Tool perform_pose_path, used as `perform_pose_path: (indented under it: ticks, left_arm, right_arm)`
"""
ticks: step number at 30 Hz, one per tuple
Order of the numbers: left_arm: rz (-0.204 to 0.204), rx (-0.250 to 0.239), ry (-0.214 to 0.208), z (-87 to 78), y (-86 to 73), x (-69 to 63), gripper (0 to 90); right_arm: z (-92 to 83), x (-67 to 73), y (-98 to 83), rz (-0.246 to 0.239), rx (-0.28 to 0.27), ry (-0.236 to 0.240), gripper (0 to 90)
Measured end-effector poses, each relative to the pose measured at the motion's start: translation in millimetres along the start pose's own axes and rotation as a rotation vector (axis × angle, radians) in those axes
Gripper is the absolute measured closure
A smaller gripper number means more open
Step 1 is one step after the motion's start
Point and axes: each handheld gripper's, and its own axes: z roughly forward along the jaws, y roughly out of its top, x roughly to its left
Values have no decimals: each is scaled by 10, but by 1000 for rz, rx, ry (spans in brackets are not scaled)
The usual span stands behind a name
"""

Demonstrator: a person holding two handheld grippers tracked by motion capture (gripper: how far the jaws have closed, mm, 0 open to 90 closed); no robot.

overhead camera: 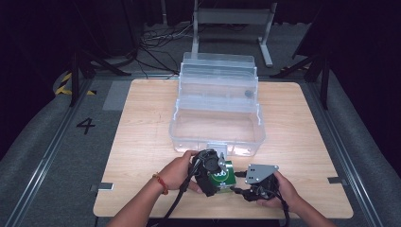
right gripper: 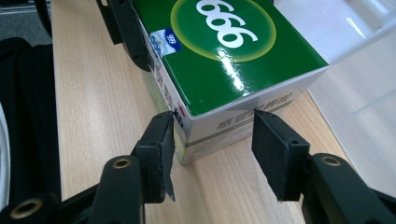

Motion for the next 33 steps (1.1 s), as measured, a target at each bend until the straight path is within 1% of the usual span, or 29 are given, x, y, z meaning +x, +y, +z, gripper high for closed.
perform_pose_path:
  ticks: [2, 4, 5, 7, 9, 10, 12, 14, 15, 16, 17, 21, 22, 23, 26, 27, 29, 31, 32, 33]
  left_arm:
    - [-17, -7, -13, -4, -41, -21, 124]
    - [-13, -9, -9, -16, -73, -31, 124]
    - [-31, -8, -16, -16, -91, -34, 122]
    - [1, 9, -5, -29, -108, -45, 131]
    - [22, 24, 2, -35, -124, -63, 131]
    - [25, 33, 3, -36, -132, -79, 131]
    - [43, 61, 9, -44, -140, -102, 129]
    - [45, 83, 15, -50, -152, -117, 128]
    - [48, 90, 20, -52, -159, -126, 128]
    - [54, 95, 18, -54, -163, -124, 129]
    - [47, 100, 16, -57, -169, -127, 130]
    - [38, 91, 14, -65, -189, -129, 142]
    - [34, 92, 11, -68, -195, -135, 144]
    - [35, 94, 10, -72, -202, -140, 145]
    - [47, 111, 7, -91, -226, -174, 149]
    - [52, 111, 7, -96, -239, -183, 149]
    - [46, 114, -3, -108, -270, -206, 150]
    - [50, 118, -5, -126, -304, -219, 151]
    - [50, 116, -7, -132, -325, -226, 152]
    - [49, 114, -6, -137, -342, -233, 152]
  right_arm:
    - [11, 13, 6, -6, -6, 10, 500]
    - [22, 30, 17, -9, -11, 19, 502]
    - [30, 42, 25, -13, -13, 23, 516]
    - [49, 62, 40, -21, -21, 26, 518]
    - [64, 80, 55, -20, -25, 31, 521]
    - [69, 96, 63, -21, -26, 31, 524]
    - [77, 122, 76, -32, -34, 40, 550]
    - [84, 149, 81, -41, -42, 45, 585]
    - [89, 162, 85, -41, -47, 50, 593]
    - [95, 170, 89, -41, -50, 52, 595]
    - [100, 176, 92, -44, -52, 52, 598]
    - [87, 181, 80, -38, -62, 61, 619]
    - [71, 177, 72, -36, -68, 59, 597]
    - [48, 172, 64, -34, -68, 48, 568]
    - [-57, 125, 14, -22, -72, 38, 528]
    - [-102, 106, -10, -18, -71, 22, 512]
    - [-202, 44, -76, 5, -78, -2, 480]
    - [-336, -44, -147, 42, -89, -50, 469]
    - [-404, -92, -173, 61, -104, -69, 469]
    - [-492, -153, -194, 88, -125, -103, 469]
